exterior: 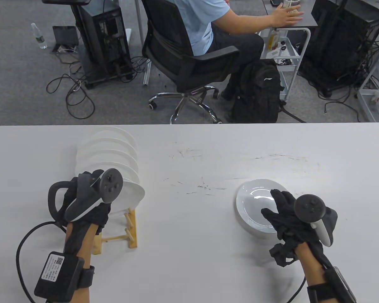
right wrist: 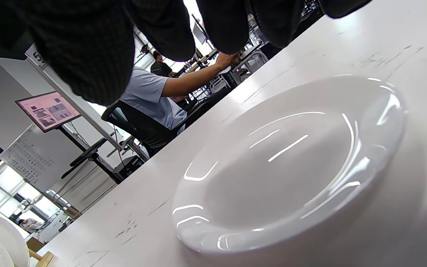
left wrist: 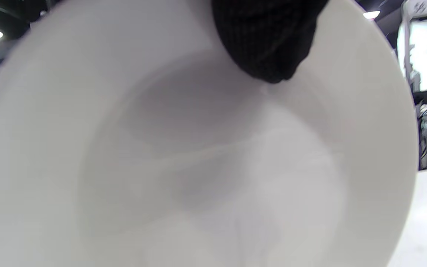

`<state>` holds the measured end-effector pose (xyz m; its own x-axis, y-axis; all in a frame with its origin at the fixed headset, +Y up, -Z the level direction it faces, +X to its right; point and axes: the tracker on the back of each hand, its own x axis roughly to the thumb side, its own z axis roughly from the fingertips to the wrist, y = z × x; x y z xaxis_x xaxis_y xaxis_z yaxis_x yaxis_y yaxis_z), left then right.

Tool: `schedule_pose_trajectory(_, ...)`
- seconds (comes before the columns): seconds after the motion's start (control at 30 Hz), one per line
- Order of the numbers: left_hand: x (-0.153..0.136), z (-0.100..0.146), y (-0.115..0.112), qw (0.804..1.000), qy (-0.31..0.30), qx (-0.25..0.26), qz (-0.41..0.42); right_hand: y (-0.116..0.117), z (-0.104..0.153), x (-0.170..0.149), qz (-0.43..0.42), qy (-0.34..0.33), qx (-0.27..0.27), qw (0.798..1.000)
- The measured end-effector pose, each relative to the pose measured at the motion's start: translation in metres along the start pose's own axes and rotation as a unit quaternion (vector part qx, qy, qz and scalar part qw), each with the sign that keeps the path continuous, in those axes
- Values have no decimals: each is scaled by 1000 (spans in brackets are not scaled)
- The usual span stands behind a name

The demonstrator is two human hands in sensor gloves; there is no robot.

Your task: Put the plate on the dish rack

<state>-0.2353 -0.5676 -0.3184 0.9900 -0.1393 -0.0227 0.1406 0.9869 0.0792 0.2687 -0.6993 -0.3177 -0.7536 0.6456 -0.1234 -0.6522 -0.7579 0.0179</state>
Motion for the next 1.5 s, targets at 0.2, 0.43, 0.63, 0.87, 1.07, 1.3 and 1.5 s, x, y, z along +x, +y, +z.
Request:
schedule_pose_trajectory(0.2,-8,-10,-41,997,19,-67,25,1,0,1,4,2,7,1000)
schedule_pose_trajectory(0.43,-11,-15,-58,995,34,-85,28,5,-1,1,9,3,18,1000)
schedule_pose_trajectory(0.63,-13,-6,-42,994,57,-71,65,6,-1,2,11,3,22,1000)
schedule_pose_trajectory(0.87,12,21,-14,988,44,5,148,7,-1,1,12,10,27,1000)
schedule_pose_trajectory(1.07,58,36,-20,975,-14,51,217,9,0,1,17,13,35,999)
schedule_pose_trajectory(1.3,105,39,-60,958,-81,50,272,13,-1,1,28,19,50,998)
schedule_pose_trajectory(1.5,116,36,-90,968,-93,24,232,10,-7,-9,35,59,64,996)
